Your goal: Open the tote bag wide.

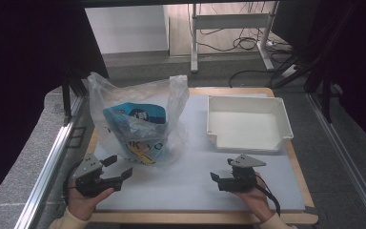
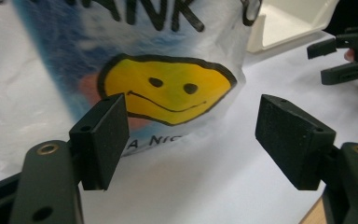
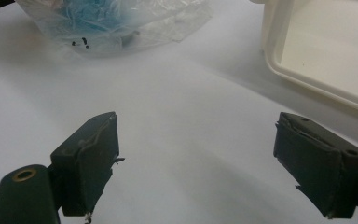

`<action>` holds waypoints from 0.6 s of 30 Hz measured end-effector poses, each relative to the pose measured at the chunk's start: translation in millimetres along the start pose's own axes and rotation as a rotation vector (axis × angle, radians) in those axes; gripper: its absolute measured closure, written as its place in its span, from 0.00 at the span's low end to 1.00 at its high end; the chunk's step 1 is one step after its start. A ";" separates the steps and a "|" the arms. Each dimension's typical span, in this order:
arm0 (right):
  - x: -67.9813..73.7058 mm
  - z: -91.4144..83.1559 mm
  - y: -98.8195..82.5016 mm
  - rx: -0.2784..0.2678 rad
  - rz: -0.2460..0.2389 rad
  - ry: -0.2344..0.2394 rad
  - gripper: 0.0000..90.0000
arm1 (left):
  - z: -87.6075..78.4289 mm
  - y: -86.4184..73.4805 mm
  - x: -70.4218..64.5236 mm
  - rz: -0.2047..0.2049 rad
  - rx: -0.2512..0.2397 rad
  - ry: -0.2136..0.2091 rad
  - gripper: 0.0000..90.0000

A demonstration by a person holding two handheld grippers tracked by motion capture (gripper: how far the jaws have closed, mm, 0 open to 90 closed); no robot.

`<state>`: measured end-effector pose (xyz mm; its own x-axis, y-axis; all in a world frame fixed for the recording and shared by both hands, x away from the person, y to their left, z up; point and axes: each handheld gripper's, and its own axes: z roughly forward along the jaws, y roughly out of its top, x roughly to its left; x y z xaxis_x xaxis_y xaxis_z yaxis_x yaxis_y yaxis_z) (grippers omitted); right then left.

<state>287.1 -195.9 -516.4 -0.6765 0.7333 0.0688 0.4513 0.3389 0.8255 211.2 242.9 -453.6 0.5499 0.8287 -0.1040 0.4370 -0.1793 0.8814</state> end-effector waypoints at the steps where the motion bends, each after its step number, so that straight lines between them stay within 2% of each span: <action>1: 0.0 -0.1 0.0 0.002 0.002 0.000 0.16 | -1.7 0.5 0.9 -0.004 -0.007 0.005 0.29; 4: 0.5 -0.2 -0.1 0.000 -0.001 -0.003 0.16 | -6.9 2.9 4.2 -0.007 -0.020 0.019 0.29; 12: 0.8 1.2 -0.5 0.007 -0.008 -0.008 0.16 | -21.2 10.0 16.8 -0.048 -0.041 0.058 0.29; 18: 2.1 0.9 -0.4 0.008 -0.020 -0.013 0.16 | -22.8 12.0 21.1 -0.066 -0.048 0.075 0.30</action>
<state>286.1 -193.9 -517.0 -0.6777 0.7340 0.0443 0.4420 0.3585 0.8222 211.9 270.3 -434.7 0.4653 0.8757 -0.1288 0.4348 -0.0994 0.8950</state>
